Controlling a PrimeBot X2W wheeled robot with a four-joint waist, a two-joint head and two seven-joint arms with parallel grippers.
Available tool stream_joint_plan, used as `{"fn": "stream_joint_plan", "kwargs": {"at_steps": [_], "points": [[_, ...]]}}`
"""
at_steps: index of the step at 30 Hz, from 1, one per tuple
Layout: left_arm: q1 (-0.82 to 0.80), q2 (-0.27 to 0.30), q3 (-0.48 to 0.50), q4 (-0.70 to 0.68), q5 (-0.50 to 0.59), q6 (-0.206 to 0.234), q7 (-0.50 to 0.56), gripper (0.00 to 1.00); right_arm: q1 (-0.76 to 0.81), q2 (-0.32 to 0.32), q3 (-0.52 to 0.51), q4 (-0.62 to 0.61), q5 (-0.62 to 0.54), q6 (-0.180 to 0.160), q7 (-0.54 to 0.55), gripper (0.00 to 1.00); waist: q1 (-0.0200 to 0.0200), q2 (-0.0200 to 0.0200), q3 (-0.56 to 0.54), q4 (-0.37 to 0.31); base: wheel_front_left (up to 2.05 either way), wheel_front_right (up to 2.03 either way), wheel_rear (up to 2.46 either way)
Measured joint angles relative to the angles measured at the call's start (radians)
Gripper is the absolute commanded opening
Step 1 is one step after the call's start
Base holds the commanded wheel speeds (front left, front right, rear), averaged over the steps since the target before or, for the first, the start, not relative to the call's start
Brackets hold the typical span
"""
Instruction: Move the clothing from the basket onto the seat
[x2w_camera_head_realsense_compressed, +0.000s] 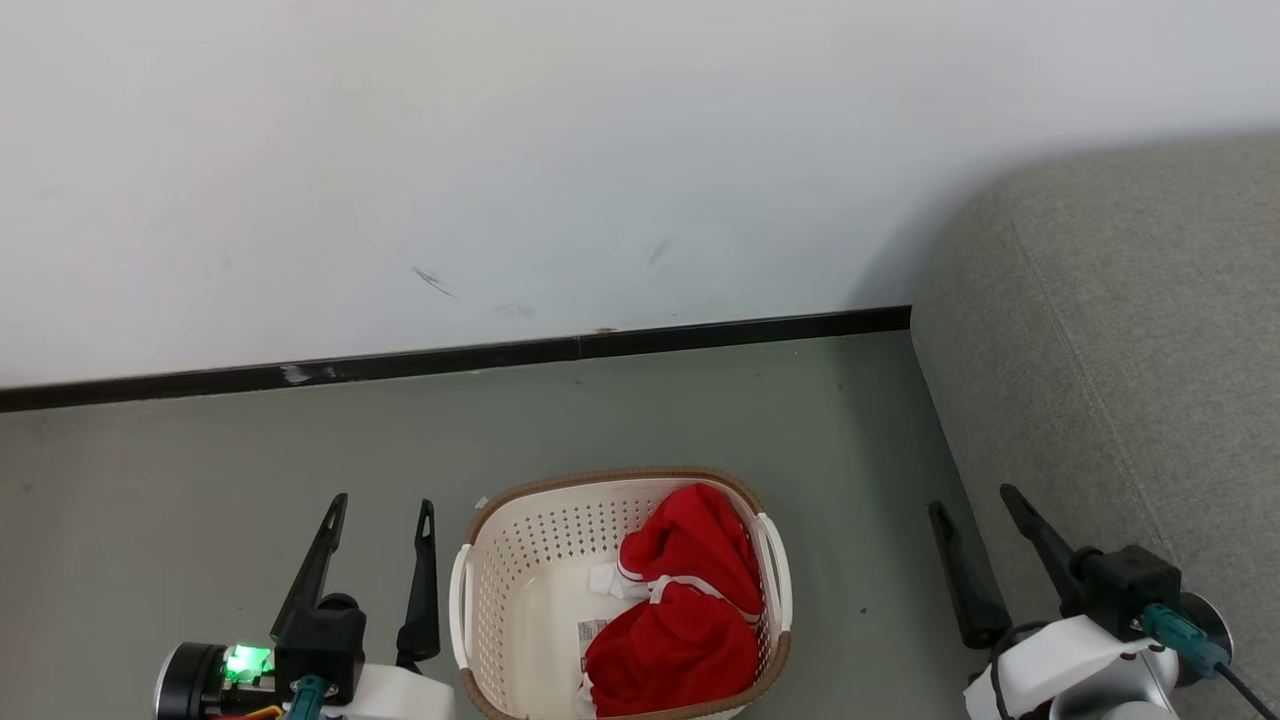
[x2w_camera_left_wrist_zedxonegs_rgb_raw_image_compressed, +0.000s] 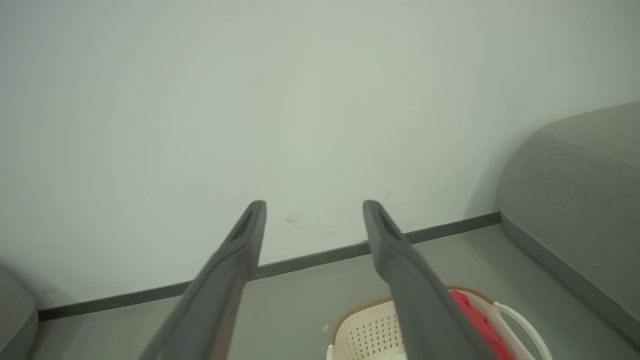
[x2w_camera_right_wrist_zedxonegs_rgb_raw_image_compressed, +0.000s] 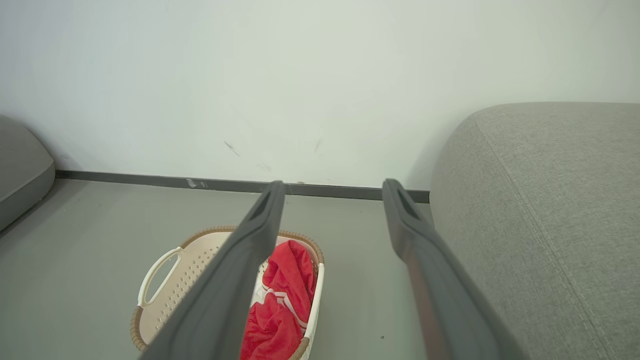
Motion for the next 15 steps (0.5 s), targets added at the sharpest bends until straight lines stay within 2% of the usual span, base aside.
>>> {"fn": "stream_joint_plan", "kwargs": {"at_steps": [15], "points": [[-0.026, -0.001, 0.017, 0.011, -0.002, 0.0, 0.0, 1.0, -0.003, 0.002, -0.01, -0.016, 0.0, 0.0, 0.0, 1.0, -0.0001, 0.0, 0.039, -0.005, 0.0, 0.0, 0.0]]}}
